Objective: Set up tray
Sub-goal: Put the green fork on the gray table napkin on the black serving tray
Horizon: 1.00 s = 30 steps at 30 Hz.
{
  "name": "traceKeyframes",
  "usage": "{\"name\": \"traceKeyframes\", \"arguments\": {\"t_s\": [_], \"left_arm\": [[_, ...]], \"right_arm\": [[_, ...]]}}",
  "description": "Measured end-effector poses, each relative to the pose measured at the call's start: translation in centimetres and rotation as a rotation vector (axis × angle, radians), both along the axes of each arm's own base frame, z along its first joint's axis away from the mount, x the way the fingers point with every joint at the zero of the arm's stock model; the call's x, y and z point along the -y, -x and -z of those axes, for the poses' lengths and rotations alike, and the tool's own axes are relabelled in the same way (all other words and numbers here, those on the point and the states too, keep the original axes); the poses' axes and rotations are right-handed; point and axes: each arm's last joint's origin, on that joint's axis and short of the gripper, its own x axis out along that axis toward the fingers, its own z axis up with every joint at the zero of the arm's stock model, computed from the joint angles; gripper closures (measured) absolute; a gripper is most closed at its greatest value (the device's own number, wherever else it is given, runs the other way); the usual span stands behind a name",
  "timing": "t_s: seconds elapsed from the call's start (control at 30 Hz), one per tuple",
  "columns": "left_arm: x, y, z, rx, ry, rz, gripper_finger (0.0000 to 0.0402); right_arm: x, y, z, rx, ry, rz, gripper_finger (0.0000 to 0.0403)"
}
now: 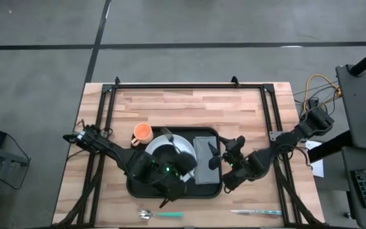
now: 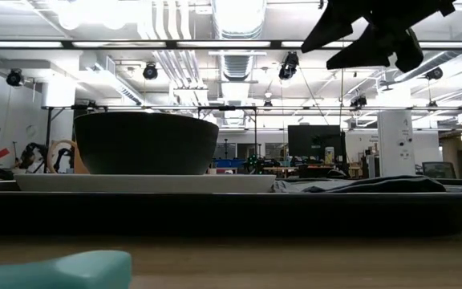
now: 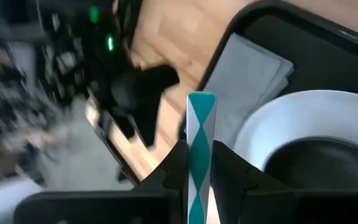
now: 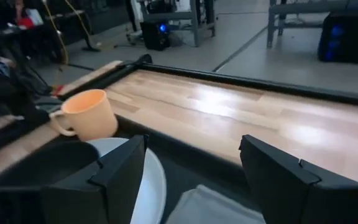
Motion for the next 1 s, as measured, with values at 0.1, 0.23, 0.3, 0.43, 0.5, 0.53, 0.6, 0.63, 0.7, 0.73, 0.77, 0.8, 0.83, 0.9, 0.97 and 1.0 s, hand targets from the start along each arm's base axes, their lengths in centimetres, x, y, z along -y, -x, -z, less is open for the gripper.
{"name": "traceKeyframes", "arguments": {"t_s": [0.1, 0.23, 0.3, 0.43, 0.5, 0.53, 0.6, 0.63, 0.7, 0.73, 0.77, 0.8, 0.83, 0.9, 0.97, 1.0], "left_arm": [[1.1, 0.0, 0.9, -0.019, -0.095, 0.122, 0.0377], [2.1, -0.2, 2.8, -0.032, -0.161, 0.17, 0.0377], [2.2, -0.2, 3.5, -0.049, -0.171, 0.171, 0.0377], [2.0, 0.1, 5.2, -0.102, -0.235, 0.143, 0.0377], [1.6, 0.2, 6.5, -0.155, -0.261, 0.139, 0.0377], [1.5, 0.2, 7.3, -0.179, -0.272, 0.137, 0.0377], [0.9, 0.1, 8.7, -0.225, -0.293, 0.129, 0.0377], [0.6, 0.0, 9.4, -0.243, -0.301, 0.122, 0.0377], [0.2, 0.0, 10.6, -0.277, -0.32, 0.114, 0.0377], [0.0, 0.0, 11.2, -0.288, -0.327, 0.11, 0.0377], [-0.1, 0.0, 11.7, -0.294, -0.33, 0.109, 0.0377], [-0.2, 0.0, 12.0, -0.301, -0.335, 0.11, 0.0377], [-0.4, -0.1, 12.4, -0.308, -0.342, 0.107, 0.0377], [-0.7, -0.1, 12.7, -0.32, -0.354, 0.099, 0.0377], [-1.1, -0.2, 12.9, -0.327, -0.356, 0.091, 0.0377], [-1.2, -0.3, 13.0, -0.33, -0.359, 0.089, 0.0377]], "right_arm": [[-0.3, -0.1, 0.1, 0.006, -0.007, -0.027, 0.0154], [-0.7, -0.3, 0.1, -0.071, 0.008, -0.094, 0.0154], [-0.8, -0.5, -0.2, -0.093, 0.02, -0.112, 0.0154], [-0.6, -0.6, -1.3, -0.112, 0.008, -0.148, 0.0154], [0.0, -0.8, -2.3, -0.105, -0.021, -0.159, 0.0154], [0.4, -0.9, -3.0, -0.101, -0.035, -0.165, 0.0154], [1.4, -1.0, -4.2, -0.1, -0.061, -0.182, 0.0154], [2.0, -1.0, -4.8, -0.102, -0.073, -0.196, 0.0154], [3.0, -1.1, -6.1, -0.096, -0.103, -0.231, 0.0154], [3.6, -1.2, -6.6, -0.093, -0.121, -0.249, 0.0154], [4.1, -1.2, -6.9, -0.094, -0.143, -0.274, 0.0154], [4.6, -1.3, -7.1, -0.105, -0.159, -0.309, 0.0154], [5.0, -1.5, -7.2, -0.121, -0.171, -0.347, 0.0154], [5.9, -1.8, -7.5, -0.147, -0.187, -0.419, 0.0154], [6.7, -2.2, -7.9, -0.127, -0.199, -0.476, 0.0154], [7.2, -2.4, -8.2, -0.112, -0.201, -0.503, 0.0154]]}}
